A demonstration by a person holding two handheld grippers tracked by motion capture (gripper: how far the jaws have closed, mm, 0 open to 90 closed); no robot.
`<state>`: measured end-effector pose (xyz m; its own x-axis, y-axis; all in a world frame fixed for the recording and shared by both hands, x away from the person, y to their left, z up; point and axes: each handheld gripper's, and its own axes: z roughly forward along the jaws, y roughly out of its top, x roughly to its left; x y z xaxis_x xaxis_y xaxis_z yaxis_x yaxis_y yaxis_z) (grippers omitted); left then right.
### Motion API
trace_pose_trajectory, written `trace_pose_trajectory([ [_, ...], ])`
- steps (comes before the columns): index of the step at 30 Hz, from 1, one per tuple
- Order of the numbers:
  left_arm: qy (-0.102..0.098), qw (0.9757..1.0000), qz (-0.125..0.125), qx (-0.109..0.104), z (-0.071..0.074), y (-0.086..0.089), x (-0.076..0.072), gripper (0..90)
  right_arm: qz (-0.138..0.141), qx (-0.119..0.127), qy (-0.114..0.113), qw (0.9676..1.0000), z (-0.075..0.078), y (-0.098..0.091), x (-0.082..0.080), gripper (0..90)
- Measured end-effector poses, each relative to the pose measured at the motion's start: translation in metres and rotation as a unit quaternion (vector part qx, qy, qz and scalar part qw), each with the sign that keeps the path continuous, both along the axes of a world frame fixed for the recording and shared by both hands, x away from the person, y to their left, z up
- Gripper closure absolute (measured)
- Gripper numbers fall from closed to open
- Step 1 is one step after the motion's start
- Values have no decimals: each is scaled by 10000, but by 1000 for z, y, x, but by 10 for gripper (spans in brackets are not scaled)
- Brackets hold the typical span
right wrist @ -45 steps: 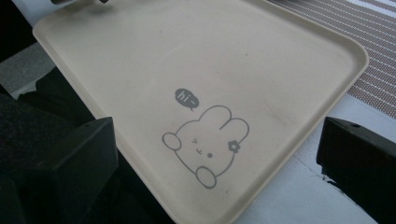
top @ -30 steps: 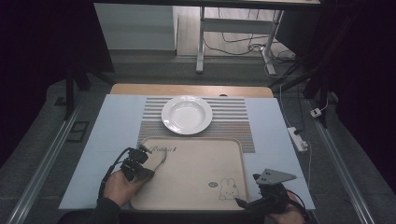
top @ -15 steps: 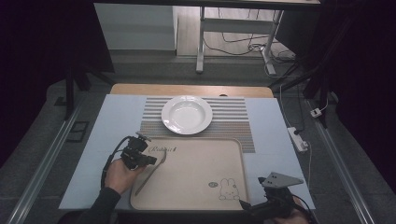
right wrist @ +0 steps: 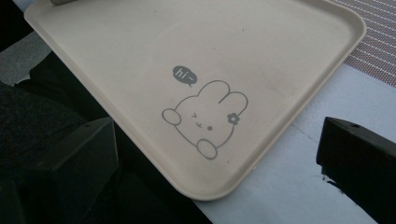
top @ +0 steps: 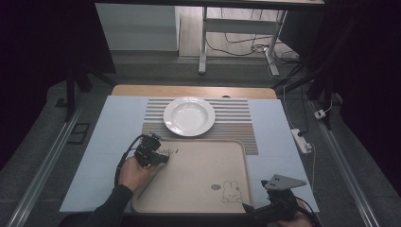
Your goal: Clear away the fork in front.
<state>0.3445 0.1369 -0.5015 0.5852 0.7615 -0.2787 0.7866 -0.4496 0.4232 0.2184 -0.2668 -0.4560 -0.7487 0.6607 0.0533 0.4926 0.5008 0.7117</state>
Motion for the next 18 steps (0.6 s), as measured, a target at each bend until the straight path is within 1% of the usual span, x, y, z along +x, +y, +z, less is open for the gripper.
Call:
trace_pose_trajectory([
  [3,-49,9999,-93,64,-1,-7,-2,890,9,-18,22,10000,0,0,0,0],
  [4,-92,9999,-102,20,0,-7,-3,890,9,-11,30,10000,0,0,0,0],
  [7,-90,9995,-263,-150,0,-11,-4,890,6,15,53,10000,0,0,1,0],
  [8,-67,9993,-345,-132,-1,-14,-5,890,9,20,47,10000,0,0,1,0],
  [9,-53,9992,-403,-58,-3,-17,-5,889,14,11,67,10000,0,0,1,0],
  [12,-11,9986,-518,31,-10,-25,-6,889,41,5,69,10000,0,0,1,0],
  [13,-13,9986,-521,94,-11,-27,-6,890,43,7,71,10000,0,0,1,0],
  [15,-35,9987,-489,97,-12,-27,-6,890,44,24,86,10000,0,0,1,0],
  [18,-100,9992,-317,218,-12,-22,-4,889,43,8,110,9999,0,-1,1,0],
])
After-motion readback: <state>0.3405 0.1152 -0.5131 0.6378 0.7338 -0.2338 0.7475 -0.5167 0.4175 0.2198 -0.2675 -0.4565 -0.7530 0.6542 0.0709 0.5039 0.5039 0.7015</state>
